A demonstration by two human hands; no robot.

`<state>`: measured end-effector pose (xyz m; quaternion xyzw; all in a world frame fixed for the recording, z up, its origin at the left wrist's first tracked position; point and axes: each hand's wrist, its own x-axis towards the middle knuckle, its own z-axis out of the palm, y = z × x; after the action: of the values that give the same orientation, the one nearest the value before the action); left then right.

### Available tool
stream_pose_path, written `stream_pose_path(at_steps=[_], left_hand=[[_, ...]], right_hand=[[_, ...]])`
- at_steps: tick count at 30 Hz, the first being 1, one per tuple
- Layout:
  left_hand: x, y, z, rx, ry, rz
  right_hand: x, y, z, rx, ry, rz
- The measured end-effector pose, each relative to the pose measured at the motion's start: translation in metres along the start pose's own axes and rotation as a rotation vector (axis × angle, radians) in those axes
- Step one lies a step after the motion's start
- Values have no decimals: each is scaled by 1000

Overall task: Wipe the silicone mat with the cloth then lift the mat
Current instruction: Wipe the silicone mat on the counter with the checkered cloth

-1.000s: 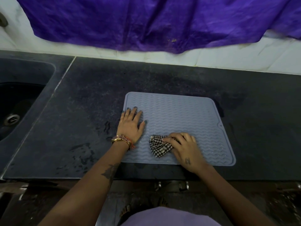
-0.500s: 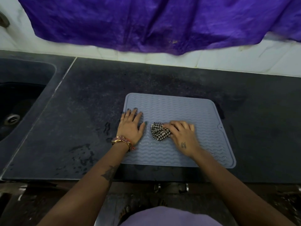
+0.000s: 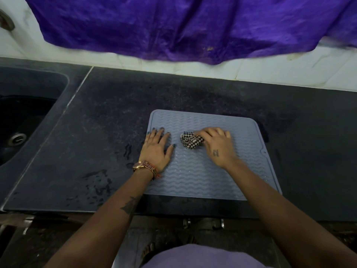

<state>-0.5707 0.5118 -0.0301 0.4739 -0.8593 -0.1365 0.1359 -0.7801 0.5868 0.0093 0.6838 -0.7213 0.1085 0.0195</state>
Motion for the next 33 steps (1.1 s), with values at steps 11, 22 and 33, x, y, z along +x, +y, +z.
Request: stream_pose_path(at_steps=[11, 22, 33], left_hand=[[0, 0, 2, -21, 25, -5], [0, -1, 0, -32, 36, 0], [0, 1, -1, -47, 53, -11]], right_hand=[[16, 5, 10, -6, -59, 19], [40, 12, 12, -18, -87, 4], [74, 28, 4, 15, -76, 56]])
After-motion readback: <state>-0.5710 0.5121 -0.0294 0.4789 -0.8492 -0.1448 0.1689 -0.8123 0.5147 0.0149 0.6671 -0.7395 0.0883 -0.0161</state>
